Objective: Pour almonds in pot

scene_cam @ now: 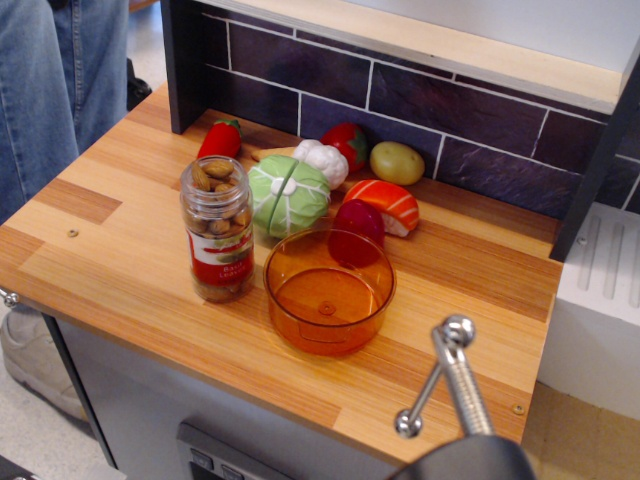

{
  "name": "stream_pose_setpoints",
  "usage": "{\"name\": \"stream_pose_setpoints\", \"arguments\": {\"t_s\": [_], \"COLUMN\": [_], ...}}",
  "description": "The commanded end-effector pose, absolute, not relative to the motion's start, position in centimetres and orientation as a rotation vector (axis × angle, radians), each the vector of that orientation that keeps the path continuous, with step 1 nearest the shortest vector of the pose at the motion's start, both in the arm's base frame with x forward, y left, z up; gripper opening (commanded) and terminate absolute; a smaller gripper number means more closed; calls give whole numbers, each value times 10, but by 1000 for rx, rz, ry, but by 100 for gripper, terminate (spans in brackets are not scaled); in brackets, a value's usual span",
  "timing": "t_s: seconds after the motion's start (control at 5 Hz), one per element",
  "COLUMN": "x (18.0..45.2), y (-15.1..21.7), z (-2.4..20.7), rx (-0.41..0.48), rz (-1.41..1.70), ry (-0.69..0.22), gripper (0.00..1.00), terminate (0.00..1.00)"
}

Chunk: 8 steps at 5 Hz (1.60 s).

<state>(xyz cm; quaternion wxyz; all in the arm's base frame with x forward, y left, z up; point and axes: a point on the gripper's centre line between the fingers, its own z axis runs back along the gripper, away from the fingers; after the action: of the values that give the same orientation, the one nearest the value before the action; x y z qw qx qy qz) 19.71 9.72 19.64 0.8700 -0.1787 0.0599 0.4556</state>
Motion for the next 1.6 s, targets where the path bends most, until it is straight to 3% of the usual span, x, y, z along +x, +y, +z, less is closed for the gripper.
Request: {"name": "stream_pose_setpoints", "arguments": {"t_s": [0.0,0.2,0.8,1.4], "x": [201,213,253,279], "y": [128,134,98,26], "z": [167,149,91,44], "rx": [-476,-561,-579,-524], "rz": [1110,1142,1304,1240], "ry": [300,435,615,695], "gripper": [100,100,100,100], "terminate": [0,0,0,0]}}
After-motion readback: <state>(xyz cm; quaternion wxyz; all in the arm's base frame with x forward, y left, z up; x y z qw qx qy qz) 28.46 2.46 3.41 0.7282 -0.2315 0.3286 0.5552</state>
